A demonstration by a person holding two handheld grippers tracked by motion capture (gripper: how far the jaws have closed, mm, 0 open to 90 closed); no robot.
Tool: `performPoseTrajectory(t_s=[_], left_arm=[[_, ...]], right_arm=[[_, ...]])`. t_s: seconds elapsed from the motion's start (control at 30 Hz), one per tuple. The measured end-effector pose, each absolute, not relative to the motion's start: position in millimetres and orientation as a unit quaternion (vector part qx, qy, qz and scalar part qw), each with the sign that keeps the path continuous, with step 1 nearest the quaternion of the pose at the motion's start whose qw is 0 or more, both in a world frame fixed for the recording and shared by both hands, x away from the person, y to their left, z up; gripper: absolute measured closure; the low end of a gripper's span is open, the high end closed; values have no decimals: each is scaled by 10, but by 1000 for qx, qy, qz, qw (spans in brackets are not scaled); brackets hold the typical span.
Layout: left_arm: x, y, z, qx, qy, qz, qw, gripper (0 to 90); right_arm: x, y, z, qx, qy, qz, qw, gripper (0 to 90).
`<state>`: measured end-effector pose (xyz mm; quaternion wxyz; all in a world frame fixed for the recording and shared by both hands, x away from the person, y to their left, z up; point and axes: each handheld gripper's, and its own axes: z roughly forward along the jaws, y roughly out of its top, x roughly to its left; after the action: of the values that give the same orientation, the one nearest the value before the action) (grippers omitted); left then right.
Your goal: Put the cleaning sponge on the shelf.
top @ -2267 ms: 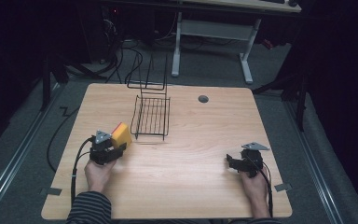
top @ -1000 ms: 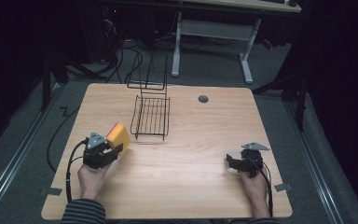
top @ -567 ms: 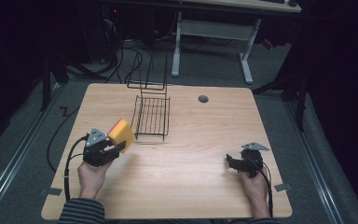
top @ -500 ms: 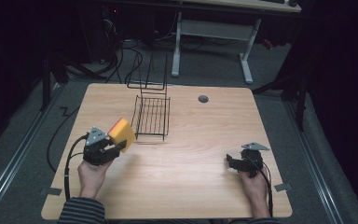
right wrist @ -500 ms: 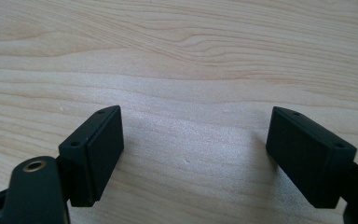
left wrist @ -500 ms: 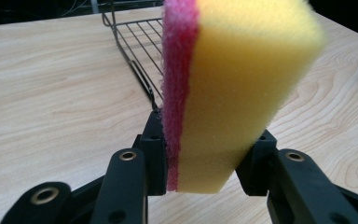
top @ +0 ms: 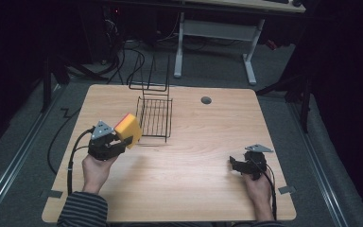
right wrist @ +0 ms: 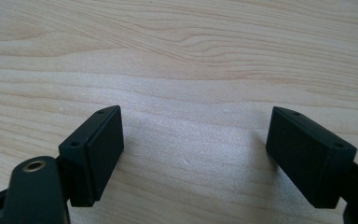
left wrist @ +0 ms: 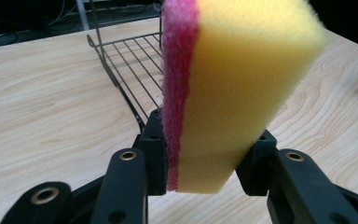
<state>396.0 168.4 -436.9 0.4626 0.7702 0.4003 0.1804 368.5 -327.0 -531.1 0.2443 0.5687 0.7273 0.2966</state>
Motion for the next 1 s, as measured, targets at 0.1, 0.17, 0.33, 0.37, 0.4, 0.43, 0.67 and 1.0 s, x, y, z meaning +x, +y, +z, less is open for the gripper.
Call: performPoseTrajectory(t_s=[0.1,0.17,0.33,0.37,0.4,0.43,0.67,1.0], left_arm=[[4008,1642,-4352,774,396,176,461,614],[4035,1606,-4340,782,390,176,453,615],[4090,1521,-4296,794,375,177,444,614],[4107,1506,-4292,794,375,177,445,614],[4126,1490,-4288,795,373,175,444,614],[4146,1471,-4285,798,371,174,443,614],[4318,1330,-4276,800,368,156,448,615],[4531,1216,-4302,792,376,139,461,615]], right_arm=[[3685,-3271,-5311,568,728,297,245,191],[3685,-3271,-5311,568,728,297,245,191],[3685,-3271,-5311,568,728,297,245,190],[3685,-3271,-5311,568,728,296,245,191],[3685,-3271,-5311,568,728,297,245,191],[3685,-3271,-5311,568,728,297,245,191],[3685,-3272,-5311,568,728,297,245,191],[3685,-3271,-5311,569,727,297,244,190]])
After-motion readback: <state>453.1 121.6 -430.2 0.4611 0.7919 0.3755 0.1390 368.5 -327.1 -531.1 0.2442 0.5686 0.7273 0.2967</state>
